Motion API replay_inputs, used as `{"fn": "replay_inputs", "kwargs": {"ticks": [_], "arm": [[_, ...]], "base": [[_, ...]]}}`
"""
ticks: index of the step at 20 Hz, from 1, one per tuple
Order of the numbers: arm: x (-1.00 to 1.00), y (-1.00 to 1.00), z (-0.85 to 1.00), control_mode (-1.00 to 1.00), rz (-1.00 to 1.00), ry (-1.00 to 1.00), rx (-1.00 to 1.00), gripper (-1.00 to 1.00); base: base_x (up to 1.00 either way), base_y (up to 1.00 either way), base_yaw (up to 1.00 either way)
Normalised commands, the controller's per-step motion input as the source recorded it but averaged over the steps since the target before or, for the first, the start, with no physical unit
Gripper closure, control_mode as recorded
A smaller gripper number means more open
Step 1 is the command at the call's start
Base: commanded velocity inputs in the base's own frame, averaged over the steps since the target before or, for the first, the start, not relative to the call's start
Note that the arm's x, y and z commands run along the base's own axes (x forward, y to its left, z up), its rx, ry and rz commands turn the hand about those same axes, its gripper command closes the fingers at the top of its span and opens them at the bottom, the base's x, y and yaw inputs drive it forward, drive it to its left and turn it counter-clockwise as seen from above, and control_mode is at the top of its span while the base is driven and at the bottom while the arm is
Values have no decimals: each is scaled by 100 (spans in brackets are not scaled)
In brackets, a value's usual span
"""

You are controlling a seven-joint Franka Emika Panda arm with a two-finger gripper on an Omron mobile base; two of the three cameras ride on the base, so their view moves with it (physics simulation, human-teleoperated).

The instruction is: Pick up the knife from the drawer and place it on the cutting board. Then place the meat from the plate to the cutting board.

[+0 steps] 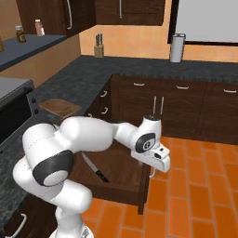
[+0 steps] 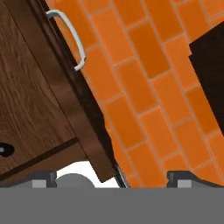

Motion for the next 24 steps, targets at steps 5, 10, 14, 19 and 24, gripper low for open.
{"fn": "replay_inputs", "kwargs": {"ticks": [5,10,14,19,24], "arm": [[3,69,78,-100,23,-3,-2,-100],[15,100,-5,-100,37,0,-6,-100],[34,100,-24,-100,40,2,0,-100],[60,60,-47,-100,43,14,1,-100],[41,47,-60,-100,27,5,0,-100]], "base": [[0,0,0],[0,0,0],[0,0,0],[0,0,0],[0,0,0]]}}
